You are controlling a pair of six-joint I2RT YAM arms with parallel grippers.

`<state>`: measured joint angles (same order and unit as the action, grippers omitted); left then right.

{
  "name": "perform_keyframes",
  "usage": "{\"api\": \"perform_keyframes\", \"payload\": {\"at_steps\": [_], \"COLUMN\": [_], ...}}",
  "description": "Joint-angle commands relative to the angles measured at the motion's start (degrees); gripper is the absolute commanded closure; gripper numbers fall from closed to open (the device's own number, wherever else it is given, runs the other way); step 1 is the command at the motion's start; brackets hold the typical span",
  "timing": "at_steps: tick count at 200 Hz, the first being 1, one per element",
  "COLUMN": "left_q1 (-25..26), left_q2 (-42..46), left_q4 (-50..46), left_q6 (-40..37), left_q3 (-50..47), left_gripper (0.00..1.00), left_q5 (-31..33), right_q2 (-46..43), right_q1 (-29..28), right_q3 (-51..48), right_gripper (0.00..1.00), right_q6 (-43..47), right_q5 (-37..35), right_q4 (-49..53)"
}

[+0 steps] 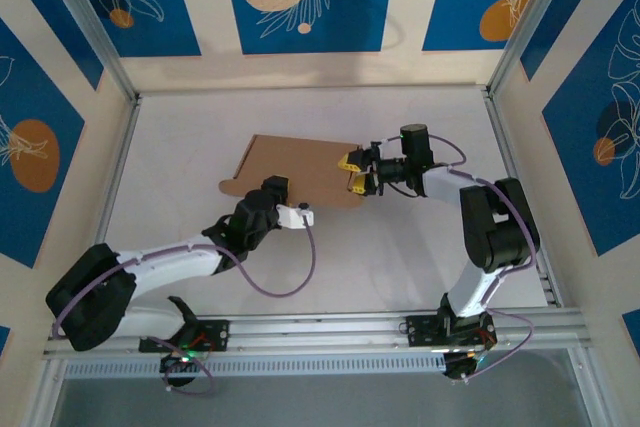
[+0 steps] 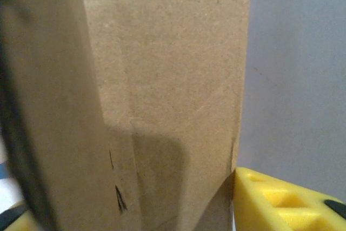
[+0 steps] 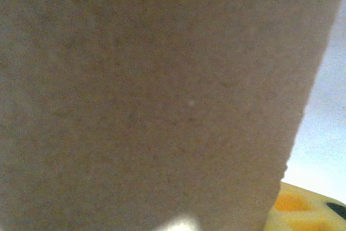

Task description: Fold the paper box

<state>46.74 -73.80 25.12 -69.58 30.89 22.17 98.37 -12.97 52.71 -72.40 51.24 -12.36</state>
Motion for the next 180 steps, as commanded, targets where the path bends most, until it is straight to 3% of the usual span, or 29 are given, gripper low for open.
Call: {"api": "perform_keyframes", "payload": {"at_steps": [1, 52, 86, 128, 148, 180], "left_q1": [0.9, 1.5, 1.8, 2.2, 2.2, 2.2], "left_q2": [2.9, 10.1, 13.4, 14.4, 12.3, 4.8], "left_q4": [0.3, -14.0, -27.3, -46.7, -57.7, -76.7], "left_q6": [-0.7, 3.2, 8.1, 14.2, 18.9, 25.1], "left_q3": [1.4, 4.1, 8.5, 17.3, 24.2, 36.5], "left_gripper": [0.54, 0.56, 0.57, 0.57, 0.56, 0.56], "left_q5": [1.8, -0.5, -3.6, -8.4, -11.3, -18.1], "right_q2": [-3.3, -7.8, -11.9, -22.2, -27.0, -30.9], "right_q1": [-0.8, -0.8, -0.3, 1.8, 2.1, -2.6], "right_q3": [-1.0, -1.1, -0.2, 6.0, 9.0, 16.3], "right_gripper": [0.42, 0.28, 0.23, 0.21, 0.22, 0.32], "right_q6": [-1.0, 3.2, 9.2, 23.2, 28.9, 43.7], "right_q5": [2.8, 0.0, -4.9, -22.1, -27.6, -40.0], "right_q4": [1.9, 9.4, 19.9, 41.8, 47.5, 57.0]}}
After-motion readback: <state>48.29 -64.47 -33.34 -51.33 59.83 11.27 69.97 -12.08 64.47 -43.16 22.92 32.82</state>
